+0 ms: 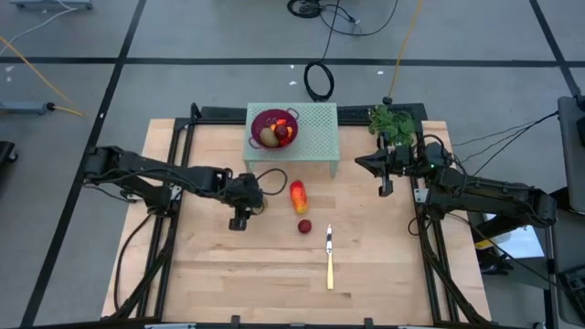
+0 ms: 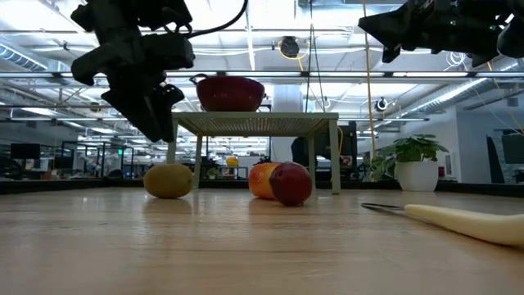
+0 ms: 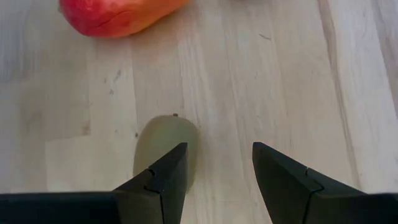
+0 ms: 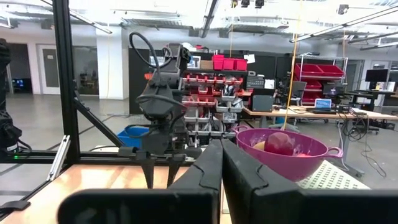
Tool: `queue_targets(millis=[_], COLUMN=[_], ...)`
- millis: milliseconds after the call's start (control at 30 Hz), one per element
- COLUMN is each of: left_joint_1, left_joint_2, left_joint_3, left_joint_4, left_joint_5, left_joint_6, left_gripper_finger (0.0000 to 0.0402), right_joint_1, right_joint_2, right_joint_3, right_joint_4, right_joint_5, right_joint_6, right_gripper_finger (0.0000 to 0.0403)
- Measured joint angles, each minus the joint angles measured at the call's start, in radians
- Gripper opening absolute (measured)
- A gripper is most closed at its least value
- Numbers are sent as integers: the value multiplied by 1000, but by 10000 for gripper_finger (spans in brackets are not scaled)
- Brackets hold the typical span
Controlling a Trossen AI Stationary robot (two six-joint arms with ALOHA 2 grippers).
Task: Pick & Place Fruit
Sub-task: Put the kiwi into violet strainer bowl on the shelf
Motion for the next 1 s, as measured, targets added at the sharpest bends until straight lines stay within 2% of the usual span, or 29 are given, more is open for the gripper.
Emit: queue_targets(millis=[733,867,1000], left_joint_1=[0,0,0], left_joint_2=[1,1,1], left_joint_3=[0,0,0], left_joint_4=[14,14,14], left_joint_5=[-28,-28,-35], left_joint_6=[-100,-135,-156], left_gripper_finger=[183,204,248], right_joint_1=[0,0,0], right_joint_2=[0,0,0], right_joint_3=[0,0,0], right_joint_4=[0,0,0], right_joint_5=[-20,-20,-20], right_joint_6=[25,24,24], right_gripper_finger=[0,0,0])
